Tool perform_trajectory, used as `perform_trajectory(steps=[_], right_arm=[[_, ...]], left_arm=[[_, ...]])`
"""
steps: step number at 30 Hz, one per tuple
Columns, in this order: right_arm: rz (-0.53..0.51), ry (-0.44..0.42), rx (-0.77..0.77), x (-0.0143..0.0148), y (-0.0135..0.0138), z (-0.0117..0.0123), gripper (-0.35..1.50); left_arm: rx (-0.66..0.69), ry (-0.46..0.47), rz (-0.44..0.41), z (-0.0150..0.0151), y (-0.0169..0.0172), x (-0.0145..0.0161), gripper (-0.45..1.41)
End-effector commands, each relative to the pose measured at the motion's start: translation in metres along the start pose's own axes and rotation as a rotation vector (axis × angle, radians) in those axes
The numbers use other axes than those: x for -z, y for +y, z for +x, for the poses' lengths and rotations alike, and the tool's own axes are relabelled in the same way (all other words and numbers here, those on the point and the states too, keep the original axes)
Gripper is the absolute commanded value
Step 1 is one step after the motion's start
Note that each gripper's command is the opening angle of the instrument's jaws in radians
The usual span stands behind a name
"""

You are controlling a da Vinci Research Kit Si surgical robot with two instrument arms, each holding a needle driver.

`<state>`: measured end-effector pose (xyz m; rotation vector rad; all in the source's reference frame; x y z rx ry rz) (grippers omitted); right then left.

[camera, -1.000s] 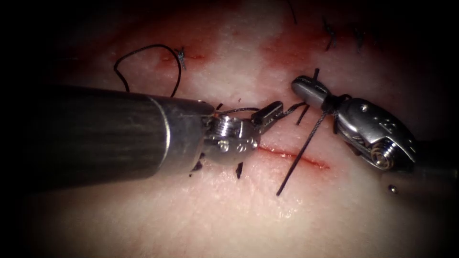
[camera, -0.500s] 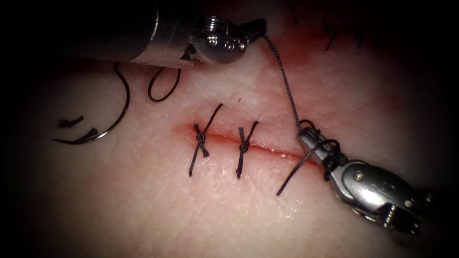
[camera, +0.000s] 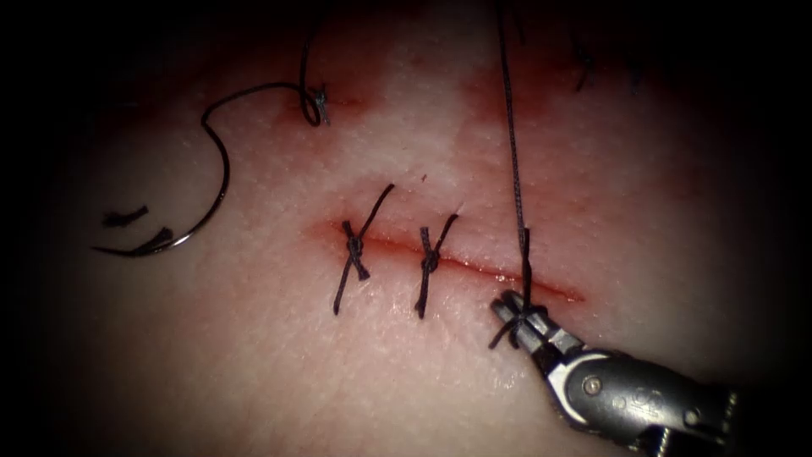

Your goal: Wound Closure

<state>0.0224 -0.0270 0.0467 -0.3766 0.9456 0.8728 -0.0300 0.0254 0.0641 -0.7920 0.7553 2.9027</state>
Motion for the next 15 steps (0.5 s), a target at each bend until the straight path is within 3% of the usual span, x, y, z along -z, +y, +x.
perform_trajectory(steps=[1,5,8,11,15], right_arm=[[-0.019,-0.024,0.001,0.0003,-0.0023,-0.0006,-0.35],[-0.087,-0.07,0.003,0.0011,-0.0043,-0.001,-0.35],[-0.13,-0.112,-0.084,0.0015,-0.0053,-0.0012,-0.35],[-0.162,-0.118,-0.109,0.0014,-0.0054,-0.001,-0.35],[-0.12,-0.078,-0.12,0.0013,-0.0053,-0.0008,-0.35]], left_arm=[[0.001,0.001,0.009,0.0001,-0.0001,-0.001,-0.45],[0.008,-0.002,0.028,-0.0004,-0.001,-0.0019,-0.45],[0.017,-0.004,0.045,-0.0008,-0.0021,-0.0026,-0.45],[0.021,-0.009,0.053,-0.001,-0.0026,-0.0031,-0.45],[0.035,-0.017,0.085,-0.0009,-0.0041,-0.0042,-0.45]])
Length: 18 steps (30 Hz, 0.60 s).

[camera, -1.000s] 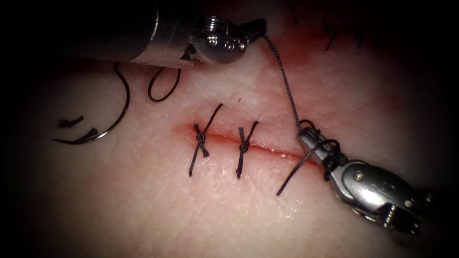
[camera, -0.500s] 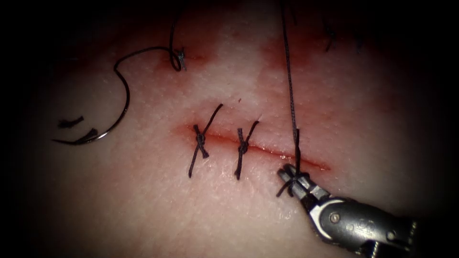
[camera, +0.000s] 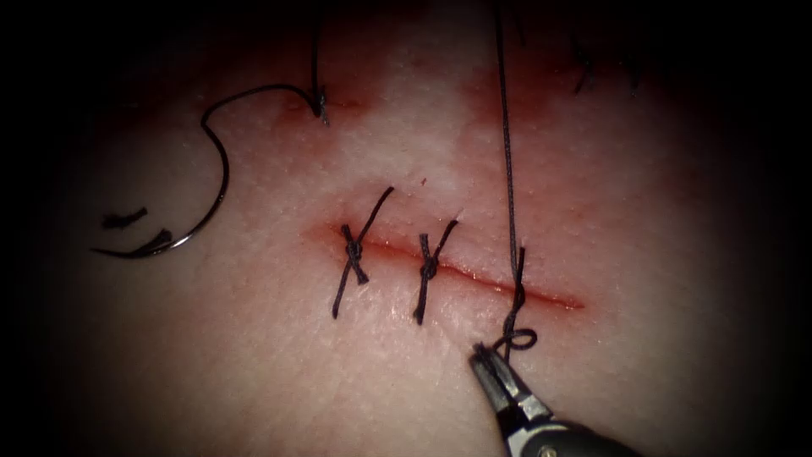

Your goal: Wound Closure

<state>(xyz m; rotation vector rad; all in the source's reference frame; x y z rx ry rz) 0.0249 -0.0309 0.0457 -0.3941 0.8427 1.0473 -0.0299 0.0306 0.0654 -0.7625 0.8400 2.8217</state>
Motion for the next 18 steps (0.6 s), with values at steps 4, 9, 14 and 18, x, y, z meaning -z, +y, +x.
perform_trajectory(steps=[4,9,14,18], right_arm=[[0.016,0.027,0.03,-0.0009,-0.0004,-0.0003,-0.35],[0.024,0.034,0.054,-0.0014,0.0001,-0.0005,-0.35],[0.042,0.024,0.082,-0.0016,-0.0001,-0.0015,-0.35],[0.054,0.005,0.091,-0.0015,-0.0004,-0.0021,-0.35]], left_arm=[[0.008,0.006,0.041,0.0004,-0.0017,-0.0018,-0.45],[0.036,0.006,0.082,0.0006,-0.0037,-0.0032,-0.45],[0.07,-0.005,0.155,0.0008,-0.0065,-0.0062,-0.45],[0.075,-0.003,0.181,0.0008,-0.0073,-0.0082,-0.45]])
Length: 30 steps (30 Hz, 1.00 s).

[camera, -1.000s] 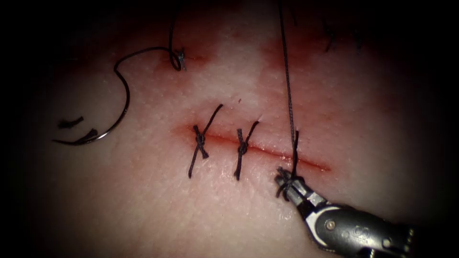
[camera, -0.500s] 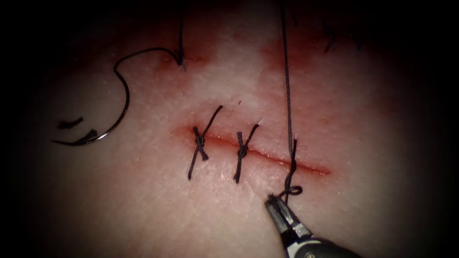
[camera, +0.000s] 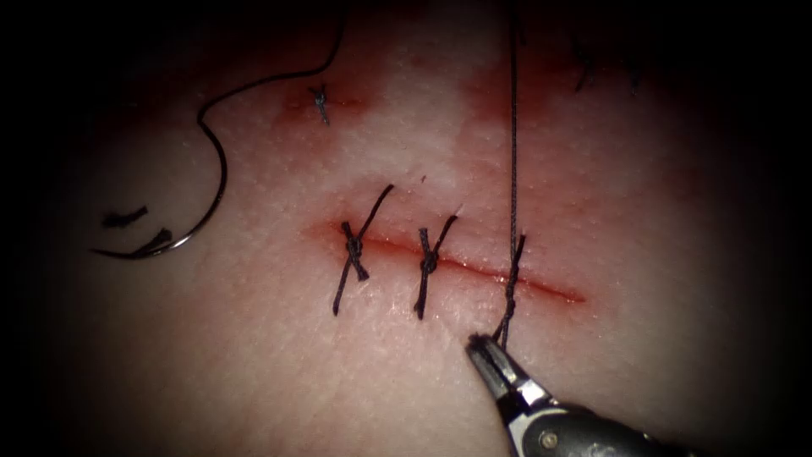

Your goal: Wound Closure

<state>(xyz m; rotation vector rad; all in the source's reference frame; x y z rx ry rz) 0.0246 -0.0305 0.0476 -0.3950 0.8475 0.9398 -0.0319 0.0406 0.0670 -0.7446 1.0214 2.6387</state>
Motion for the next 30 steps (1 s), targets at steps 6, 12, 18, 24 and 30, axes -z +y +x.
perform_trajectory(steps=[6,12,18,24,30], right_arm=[[0.046,-0.032,0.018,0.0005,-0.0017,-0.0014,-0.35],[0.097,-0.084,-0.018,0.0033,-0.0045,-0.0028,-0.35],[0.113,-0.082,-0.038,0.0045,-0.0057,-0.003,-0.35],[0.221,0.022,-0.03,0.0034,-0.0042,-0.0021,0.15],[0.246,0.053,-0.022,0.0021,-0.0025,-0.0018,1.45]], left_arm=[[0.002,0.0,0.027,0.0003,-0.0005,-0.0041,-0.45],[-0.024,0.009,0.029,0.0008,0.0016,-0.0073,-0.45],[-0.044,0.035,0.02,-0.0002,0.0021,-0.0076,-0.45],[-0.025,0.051,-0.003,-0.0005,0.0021,-0.0046,-0.45],[-0.022,0.088,-0.058,0.0,0.0031,0.0025,-0.45]])
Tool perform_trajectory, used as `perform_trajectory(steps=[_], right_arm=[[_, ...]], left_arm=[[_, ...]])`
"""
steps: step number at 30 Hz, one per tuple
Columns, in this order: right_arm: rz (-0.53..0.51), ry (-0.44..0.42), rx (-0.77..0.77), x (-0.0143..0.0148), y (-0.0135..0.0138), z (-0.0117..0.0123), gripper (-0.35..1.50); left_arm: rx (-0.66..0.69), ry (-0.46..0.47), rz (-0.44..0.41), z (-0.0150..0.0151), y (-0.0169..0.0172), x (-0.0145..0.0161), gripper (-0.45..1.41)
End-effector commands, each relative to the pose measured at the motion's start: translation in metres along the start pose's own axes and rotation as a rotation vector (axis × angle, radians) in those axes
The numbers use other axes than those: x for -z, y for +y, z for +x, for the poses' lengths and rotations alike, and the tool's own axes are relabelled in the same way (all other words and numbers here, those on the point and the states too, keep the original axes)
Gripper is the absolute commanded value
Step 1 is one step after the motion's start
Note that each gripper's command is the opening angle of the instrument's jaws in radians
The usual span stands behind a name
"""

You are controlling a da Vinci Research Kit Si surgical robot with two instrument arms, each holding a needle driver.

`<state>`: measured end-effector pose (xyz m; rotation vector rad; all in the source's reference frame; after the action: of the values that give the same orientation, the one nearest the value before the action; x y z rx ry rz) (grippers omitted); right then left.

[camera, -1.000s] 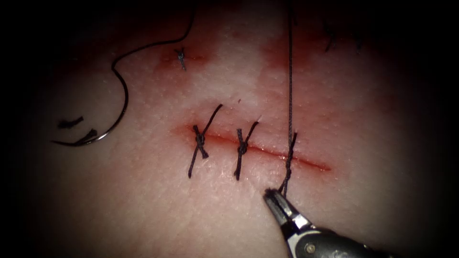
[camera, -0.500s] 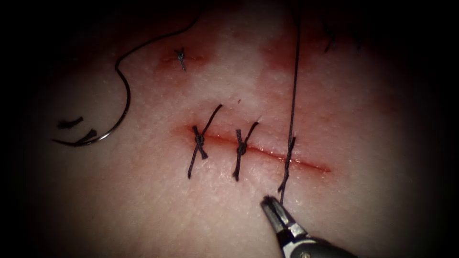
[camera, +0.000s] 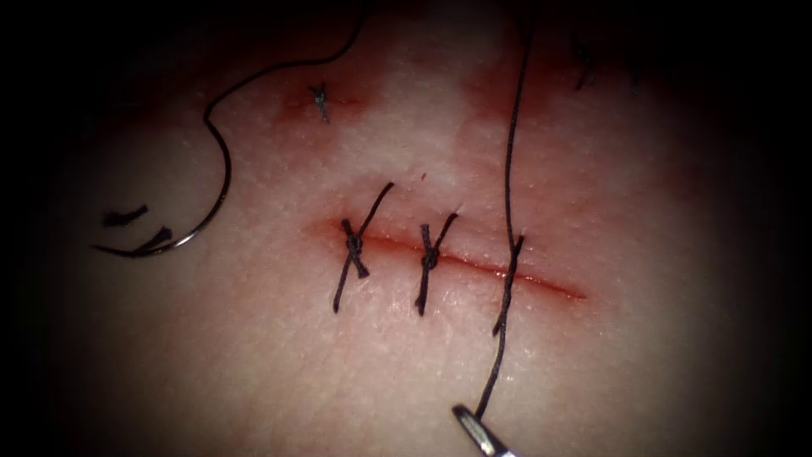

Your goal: Wound Closure

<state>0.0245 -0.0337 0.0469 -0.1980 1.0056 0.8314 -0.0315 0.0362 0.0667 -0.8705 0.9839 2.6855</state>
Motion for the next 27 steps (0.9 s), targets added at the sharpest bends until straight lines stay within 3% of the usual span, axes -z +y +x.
perform_trajectory(steps=[1,4,5,6,7,8,9,11,15,16,20,22,27], right_arm=[[-0.004,-0.001,-0.004,-0.0005,-0.0005,-0.0005,1.47],[0.053,0.019,-0.08,0.0002,0.0002,0.0002,1.45],[0.098,0.025,-0.122,0.0008,0.0007,0.0005,1.28],[0.119,0.03,-0.121,0.001,0.0009,0.0007,1.08],[0.145,0.029,-0.12,0.0013,0.0012,0.0008,0.74],[0.182,0.042,-0.002,0.0015,0.002,0.0014,-0.15],[0.189,0.065,0.054,0.0015,0.0023,0.0017,-0.33],[0.235,0.127,0.103,0.0012,0.0032,0.0029,-0.35],[0.277,0.145,0.099,0.0004,0.0058,0.0051,-0.35],[0.278,0.16,0.089,-0.0001,0.0068,0.0056,-0.23],[0.29,0.162,0.08,-0.0012,0.0088,0.0061,-0.15],[0.314,0.149,0.077,-0.0021,0.01,0.0059,-0.27],[0.351,0.158,0.032,-0.0036,0.0119,0.0056,-0.3]], left_arm=[[0.0,0.007,-0.007,0.0004,0.0002,0.0002,-0.45],[-0.006,0.021,-0.039,0.001,0.0009,0.0056,-0.45],[-0.015,0.027,-0.055,0.0013,0.0015,0.0089,-0.45],[-0.017,0.028,-0.065,0.0015,0.0017,0.0103,-0.45],[-0.017,0.032,-0.072,0.0018,0.002,0.0123,-0.45],[-0.023,0.039,-0.075,0.0021,0.0024,0.0149,-0.45],[-0.023,0.042,-0.077,0.0024,0.0026,0.0167,-0.45],[-0.039,0.05,-0.084,0.0031,0.0032,0.0205,-0.45],[-0.059,0.064,-0.091,0.0042,0.0049,0.0258,-0.45],[-0.068,0.071,-0.092,0.0046,0.0058,0.0278,-0.45],[-0.083,0.075,-0.088,0.0052,0.0076,0.0307,-0.45],[-0.098,0.076,-0.097,0.0055,0.0089,0.0324,-0.45],[-0.125,0.083,-0.12,0.0056,0.0113,0.0346,-0.45]])
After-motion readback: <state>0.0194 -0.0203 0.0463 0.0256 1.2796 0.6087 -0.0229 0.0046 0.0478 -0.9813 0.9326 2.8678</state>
